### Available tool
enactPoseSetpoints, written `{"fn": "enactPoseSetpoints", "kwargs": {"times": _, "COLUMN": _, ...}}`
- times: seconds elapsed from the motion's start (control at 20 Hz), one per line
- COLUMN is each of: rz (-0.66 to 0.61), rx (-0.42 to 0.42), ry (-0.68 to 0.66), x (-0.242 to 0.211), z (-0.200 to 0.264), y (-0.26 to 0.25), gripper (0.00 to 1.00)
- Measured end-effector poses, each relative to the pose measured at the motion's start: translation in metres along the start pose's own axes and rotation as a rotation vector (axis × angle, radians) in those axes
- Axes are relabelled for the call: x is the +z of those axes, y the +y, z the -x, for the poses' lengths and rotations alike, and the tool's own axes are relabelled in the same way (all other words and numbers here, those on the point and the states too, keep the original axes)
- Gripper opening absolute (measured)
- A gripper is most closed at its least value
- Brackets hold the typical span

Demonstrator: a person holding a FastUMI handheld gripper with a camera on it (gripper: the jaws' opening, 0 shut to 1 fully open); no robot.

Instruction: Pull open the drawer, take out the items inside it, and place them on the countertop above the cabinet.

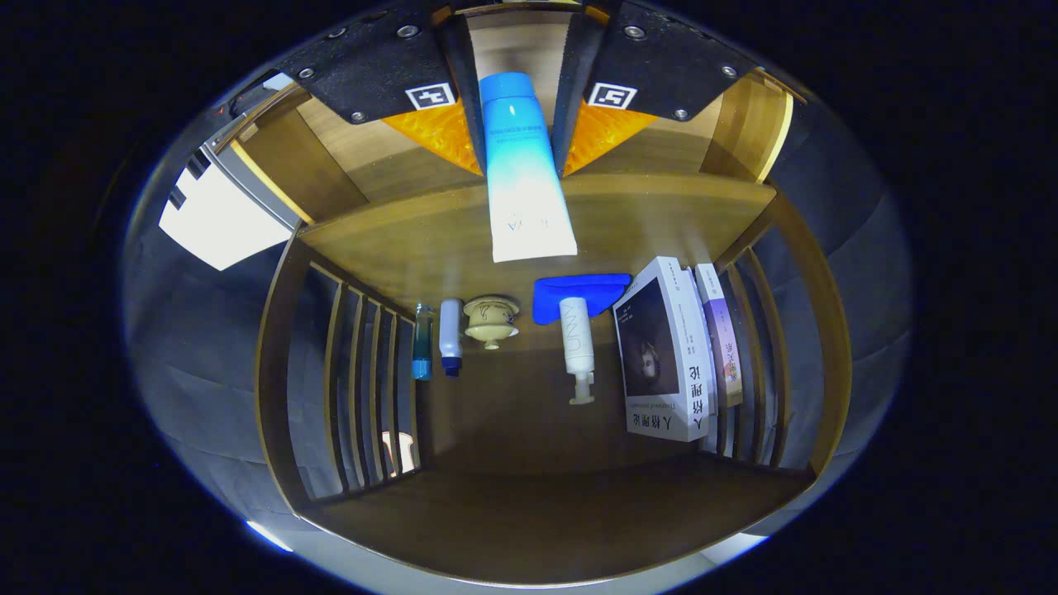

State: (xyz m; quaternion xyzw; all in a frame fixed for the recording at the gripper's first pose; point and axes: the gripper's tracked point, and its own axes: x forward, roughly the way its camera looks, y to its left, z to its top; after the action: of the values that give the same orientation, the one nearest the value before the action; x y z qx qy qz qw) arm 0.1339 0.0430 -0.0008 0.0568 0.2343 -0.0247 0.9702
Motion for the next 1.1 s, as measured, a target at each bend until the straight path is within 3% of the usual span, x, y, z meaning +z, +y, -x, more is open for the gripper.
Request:
{"fn": "enactPoseSetpoints", "kwargs": {"times": 0.75, "rz": 0.012, "rx": 0.08, "ry": -0.042, "x": 0.072, "z": -0.076, "y": 0.006, "gripper": 0.44}}
{"fn": "enactPoseSetpoints", "kwargs": {"times": 1.1, "rz": 0.015, "rx": 0.062, "ry": 0.042, "x": 0.056, "z": -0.121, "y": -0.012, "gripper": 0.44}}
